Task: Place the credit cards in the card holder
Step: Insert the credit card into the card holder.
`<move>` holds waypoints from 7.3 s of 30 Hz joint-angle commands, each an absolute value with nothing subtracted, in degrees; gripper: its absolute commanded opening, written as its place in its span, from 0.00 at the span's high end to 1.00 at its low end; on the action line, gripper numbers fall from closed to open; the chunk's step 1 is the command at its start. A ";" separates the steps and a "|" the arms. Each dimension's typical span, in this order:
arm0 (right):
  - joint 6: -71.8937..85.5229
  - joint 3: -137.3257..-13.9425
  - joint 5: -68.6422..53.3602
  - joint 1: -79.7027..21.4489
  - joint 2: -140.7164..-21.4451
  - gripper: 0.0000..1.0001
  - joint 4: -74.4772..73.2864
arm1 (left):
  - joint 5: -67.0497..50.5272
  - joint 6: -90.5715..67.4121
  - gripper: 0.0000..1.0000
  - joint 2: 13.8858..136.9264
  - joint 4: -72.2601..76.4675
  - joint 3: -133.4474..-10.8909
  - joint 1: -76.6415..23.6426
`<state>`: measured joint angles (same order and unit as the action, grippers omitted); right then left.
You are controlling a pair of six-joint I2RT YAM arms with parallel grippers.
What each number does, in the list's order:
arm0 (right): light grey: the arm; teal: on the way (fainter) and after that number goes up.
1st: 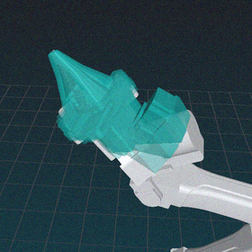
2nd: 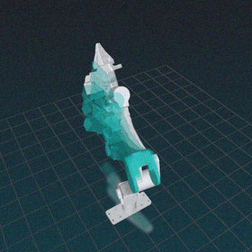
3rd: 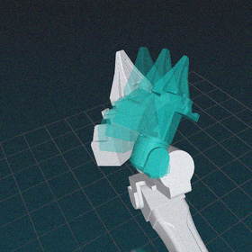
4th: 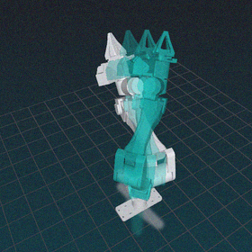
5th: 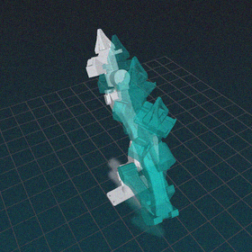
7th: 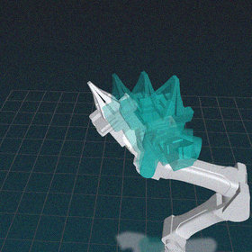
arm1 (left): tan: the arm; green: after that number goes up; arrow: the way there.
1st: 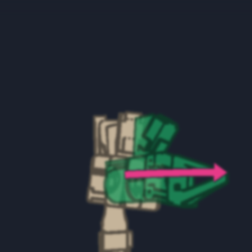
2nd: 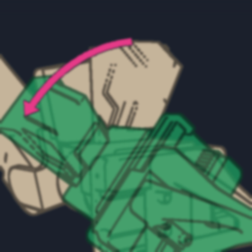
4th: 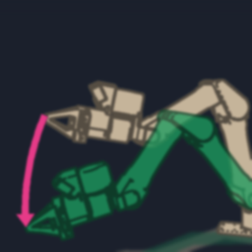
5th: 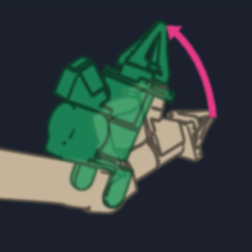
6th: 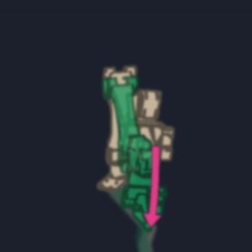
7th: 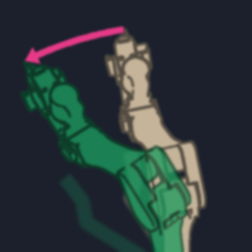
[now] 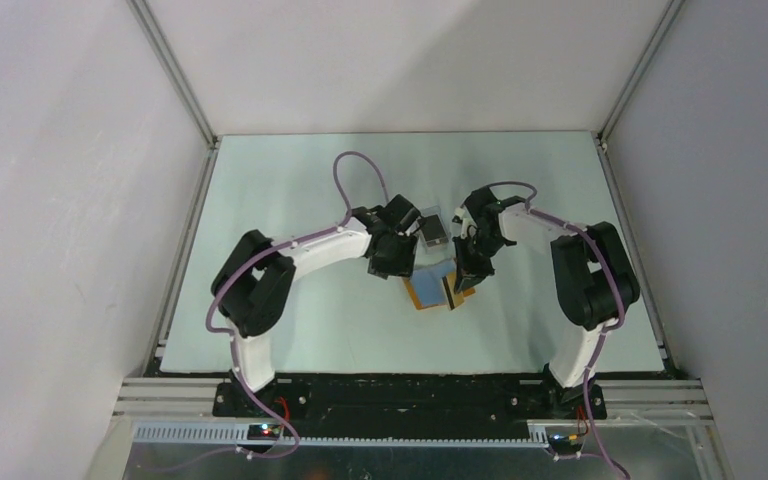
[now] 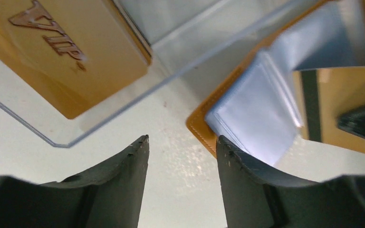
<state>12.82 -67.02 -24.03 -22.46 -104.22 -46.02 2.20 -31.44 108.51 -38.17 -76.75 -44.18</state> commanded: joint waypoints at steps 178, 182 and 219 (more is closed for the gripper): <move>9.17 -59.13 -44.13 -23.37 -105.37 1.00 -36.82 | -7.45 -40.08 1.00 110.91 -38.25 -67.76 -43.03; 8.68 -59.26 -45.90 -23.22 -105.72 1.00 -36.54 | -7.57 -40.08 1.00 110.98 -38.26 -67.85 -43.00; 5.85 -59.32 -49.10 -22.96 -103.60 1.00 -40.07 | -7.41 -40.06 1.00 111.23 -38.65 -68.08 -43.04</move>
<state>6.76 -58.89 -48.53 -22.90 -104.81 -39.57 -13.82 -42.39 108.40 -37.39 -68.88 -43.38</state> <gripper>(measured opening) 0.010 0.003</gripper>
